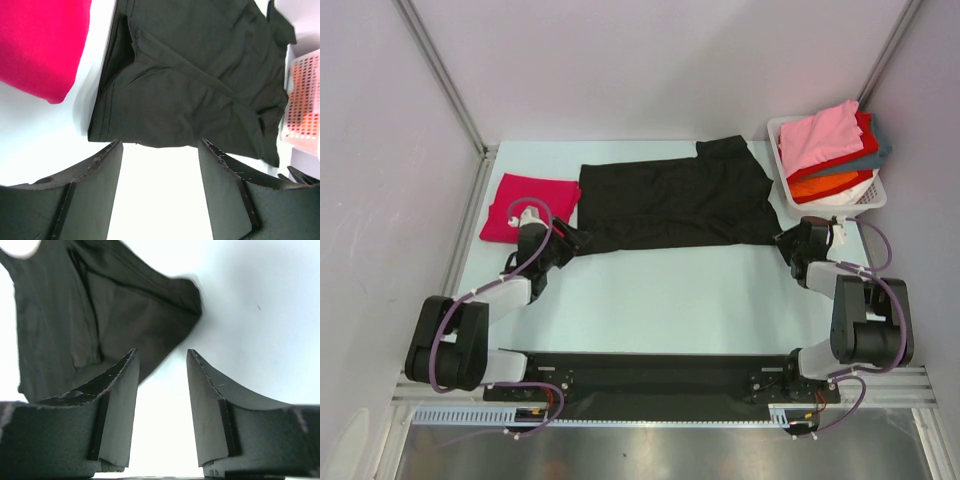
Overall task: Fold and stack the t-shirts
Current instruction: Fold the tshirt
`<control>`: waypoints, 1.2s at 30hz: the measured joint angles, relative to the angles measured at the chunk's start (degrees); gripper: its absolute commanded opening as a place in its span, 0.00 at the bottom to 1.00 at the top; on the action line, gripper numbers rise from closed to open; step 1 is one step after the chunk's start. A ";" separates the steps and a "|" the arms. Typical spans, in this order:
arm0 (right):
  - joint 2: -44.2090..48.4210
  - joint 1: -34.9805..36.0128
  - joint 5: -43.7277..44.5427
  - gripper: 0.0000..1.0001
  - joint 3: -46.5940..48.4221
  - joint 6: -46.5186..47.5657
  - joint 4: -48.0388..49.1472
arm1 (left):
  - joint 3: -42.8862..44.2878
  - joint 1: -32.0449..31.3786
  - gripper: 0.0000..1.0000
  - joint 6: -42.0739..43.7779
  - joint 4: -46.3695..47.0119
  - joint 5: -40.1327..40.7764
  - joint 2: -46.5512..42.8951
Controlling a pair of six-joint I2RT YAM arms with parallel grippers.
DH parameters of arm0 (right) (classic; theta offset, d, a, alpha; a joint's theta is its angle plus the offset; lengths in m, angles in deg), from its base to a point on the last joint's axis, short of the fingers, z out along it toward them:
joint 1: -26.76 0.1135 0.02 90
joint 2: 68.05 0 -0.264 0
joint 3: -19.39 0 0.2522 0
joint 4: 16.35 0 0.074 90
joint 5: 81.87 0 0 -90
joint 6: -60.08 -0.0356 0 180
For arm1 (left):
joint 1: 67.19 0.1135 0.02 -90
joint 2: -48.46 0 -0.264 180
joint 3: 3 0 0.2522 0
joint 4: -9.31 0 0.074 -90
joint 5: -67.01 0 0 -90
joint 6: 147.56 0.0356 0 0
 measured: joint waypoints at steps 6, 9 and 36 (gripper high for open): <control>-6.47 -0.13 -0.28 0.48 0.50 -3.04 6.27 | -2.64 -0.37 0.66 -3.76 4.33 3.10 -0.02; -9.77 0.26 -0.09 0.48 2.10 -4.76 8.09 | -4.02 -0.42 0.65 -5.77 6.12 4.13 0.20; -3.04 2.99 9.81 0.00 0.00 -8.31 1.05 | -4.48 -6.56 0.54 -12.87 7.17 13.51 6.56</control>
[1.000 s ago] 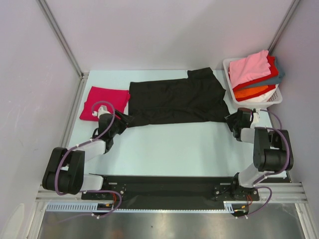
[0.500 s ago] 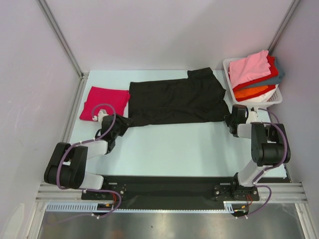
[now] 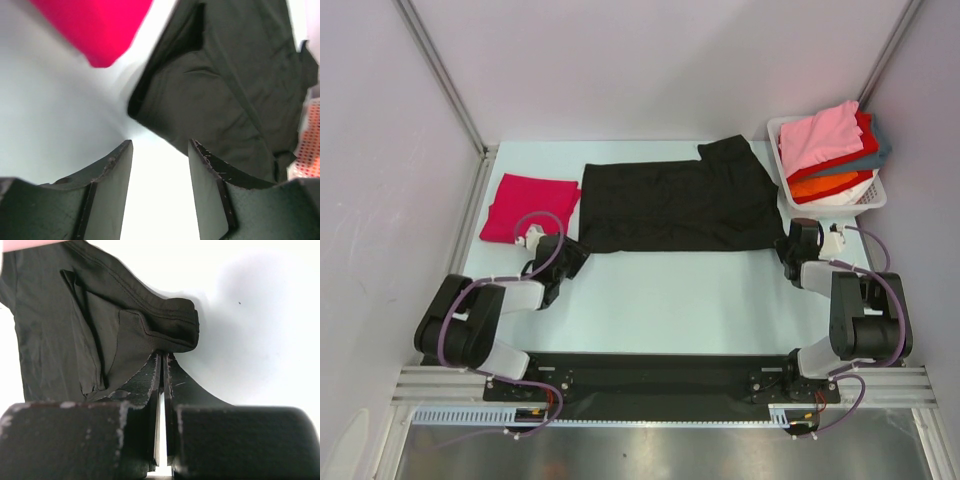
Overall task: Fold and stack the t-shirts
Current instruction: Fold the tshirt
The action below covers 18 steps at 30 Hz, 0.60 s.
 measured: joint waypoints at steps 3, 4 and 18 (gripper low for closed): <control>0.02 0.00 -0.04 0.01 -0.11 -0.02 -0.20 | 0.39 -0.57 0.49 -1.70 0.46 1.03 2.40; 0.07 0.00 -0.09 0.05 -0.11 -0.04 -0.20 | 0.94 -0.70 0.45 -2.49 0.87 1.51 3.21; 7.80 0.33 -1.22 0.45 -5.77 0.74 0.09 | 3.85 0.07 0.00 -6.27 0.79 6.64 8.26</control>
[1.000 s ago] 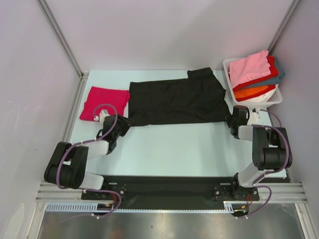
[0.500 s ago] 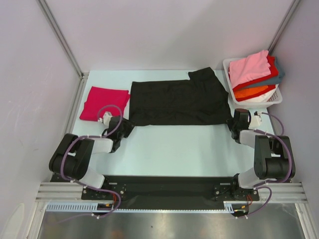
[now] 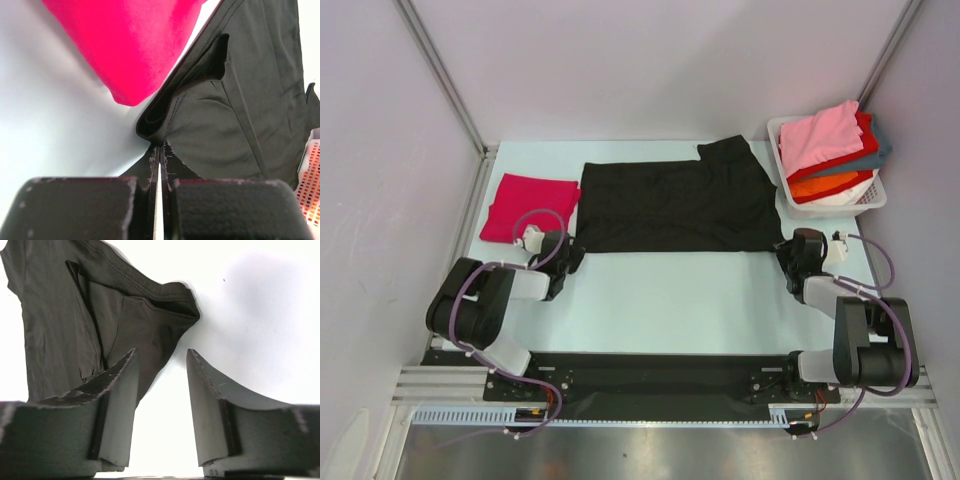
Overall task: Fold and stack the t-shirts
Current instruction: Fold the tshirt
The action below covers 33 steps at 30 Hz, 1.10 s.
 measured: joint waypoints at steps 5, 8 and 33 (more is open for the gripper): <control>0.63 0.35 -0.11 0.40 -1.46 -0.44 0.07 | 0.00 0.37 0.01 0.04 -1.18 0.00 -0.68; -1.77 0.44 -0.37 0.42 -1.36 -0.79 0.66 | 0.00 0.57 0.00 0.44 -1.81 -0.04 -1.07; -0.20 -0.98 0.85 0.53 0.74 -1.22 -1.03 | 0.33 3.30 0.00 2.49 -4.52 -1.33 -4.52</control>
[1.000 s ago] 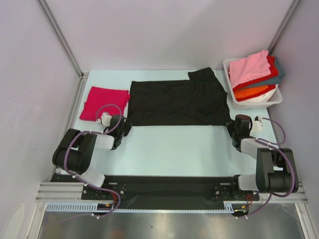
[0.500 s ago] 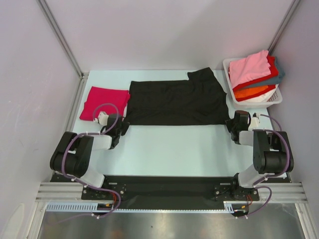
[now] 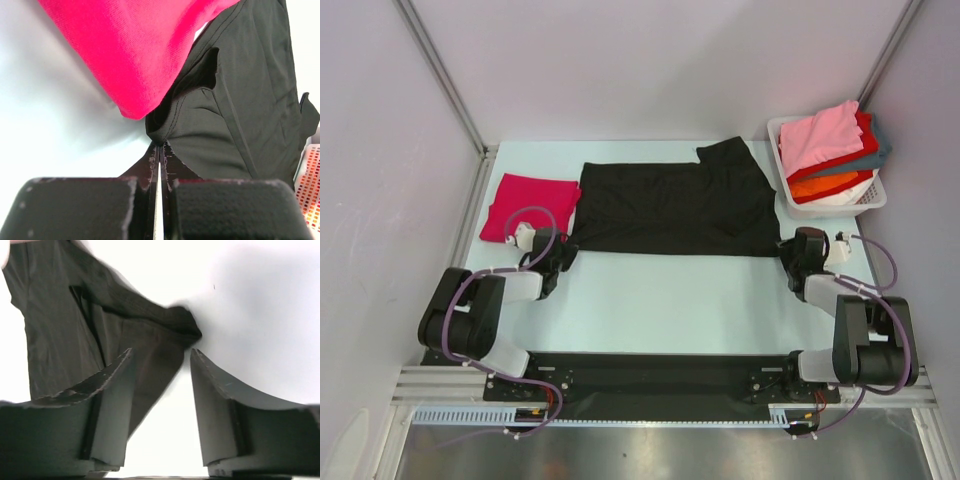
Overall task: Fold and stack the t-shirts
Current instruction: Fold the tshirt
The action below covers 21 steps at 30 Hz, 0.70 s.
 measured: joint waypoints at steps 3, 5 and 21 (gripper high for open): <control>1.75 1.60 0.46 0.51 -1.64 0.20 -0.24 | 0.00 0.07 0.00 0.02 0.02 -0.17 -0.13; 2.01 3.43 0.74 0.50 -2.08 0.00 -0.37 | 0.00 0.09 0.00 0.02 0.02 -0.44 -0.13; -7.19 5.55 1.31 0.46 -0.76 -4.66 7.48 | -0.02 0.11 0.00 0.59 -0.61 -0.70 -1.51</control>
